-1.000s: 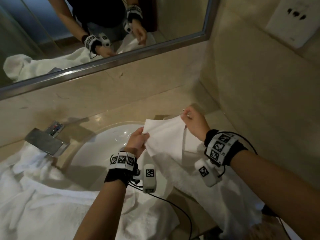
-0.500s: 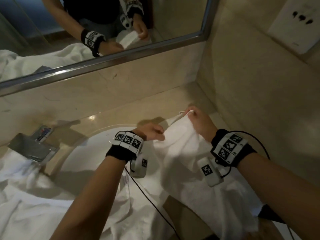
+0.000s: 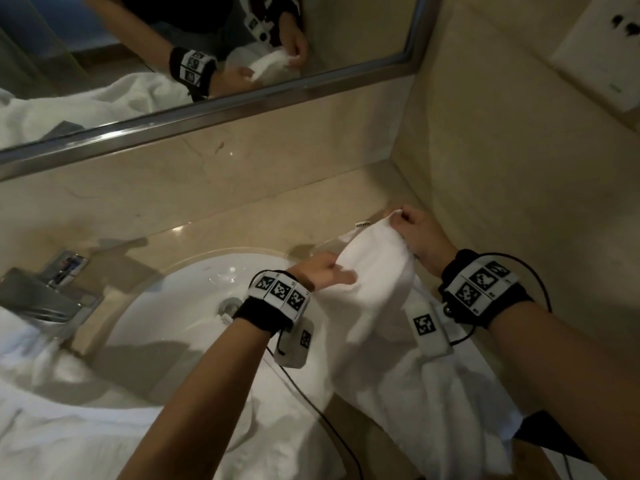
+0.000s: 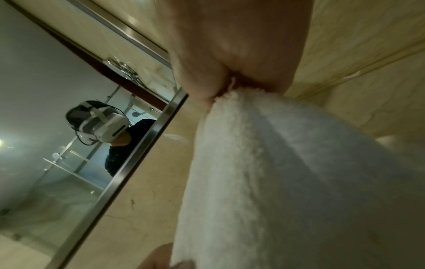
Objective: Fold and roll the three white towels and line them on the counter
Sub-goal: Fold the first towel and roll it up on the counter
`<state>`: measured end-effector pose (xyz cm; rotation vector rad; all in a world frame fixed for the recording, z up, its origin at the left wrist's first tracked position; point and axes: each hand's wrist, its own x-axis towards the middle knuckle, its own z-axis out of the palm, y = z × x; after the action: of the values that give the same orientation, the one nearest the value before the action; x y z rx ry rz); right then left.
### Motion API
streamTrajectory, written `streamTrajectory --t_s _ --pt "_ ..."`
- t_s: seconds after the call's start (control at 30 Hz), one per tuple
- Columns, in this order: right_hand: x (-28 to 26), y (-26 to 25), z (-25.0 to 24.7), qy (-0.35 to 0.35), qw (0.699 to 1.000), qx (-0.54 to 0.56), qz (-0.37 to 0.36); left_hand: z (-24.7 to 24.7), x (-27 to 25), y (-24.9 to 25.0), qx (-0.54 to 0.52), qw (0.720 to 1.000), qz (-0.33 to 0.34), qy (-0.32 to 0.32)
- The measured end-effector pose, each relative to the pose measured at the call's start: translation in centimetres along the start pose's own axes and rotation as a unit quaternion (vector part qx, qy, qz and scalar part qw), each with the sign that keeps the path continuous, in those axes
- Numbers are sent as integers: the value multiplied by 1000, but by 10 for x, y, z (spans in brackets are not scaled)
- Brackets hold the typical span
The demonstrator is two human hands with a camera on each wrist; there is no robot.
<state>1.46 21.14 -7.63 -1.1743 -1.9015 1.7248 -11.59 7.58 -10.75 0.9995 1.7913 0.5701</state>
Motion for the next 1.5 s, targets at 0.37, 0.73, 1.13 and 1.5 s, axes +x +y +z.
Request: streamTrajectory --t_s 0.37,0.73,1.13,1.5 --pt "40 46 3 65 948 -307 48 -23 -2 -36 68 978 -66 187" --pt "95 57 11 74 910 -398 92 -26 27 -38 163 948 -144 231" --pt "91 52 4 -26 834 -551 -1 -19 10 -36 299 925 -183 144" --pt "49 19 -33 72 923 -372 -71 -33 -18 20 362 908 -167 131"
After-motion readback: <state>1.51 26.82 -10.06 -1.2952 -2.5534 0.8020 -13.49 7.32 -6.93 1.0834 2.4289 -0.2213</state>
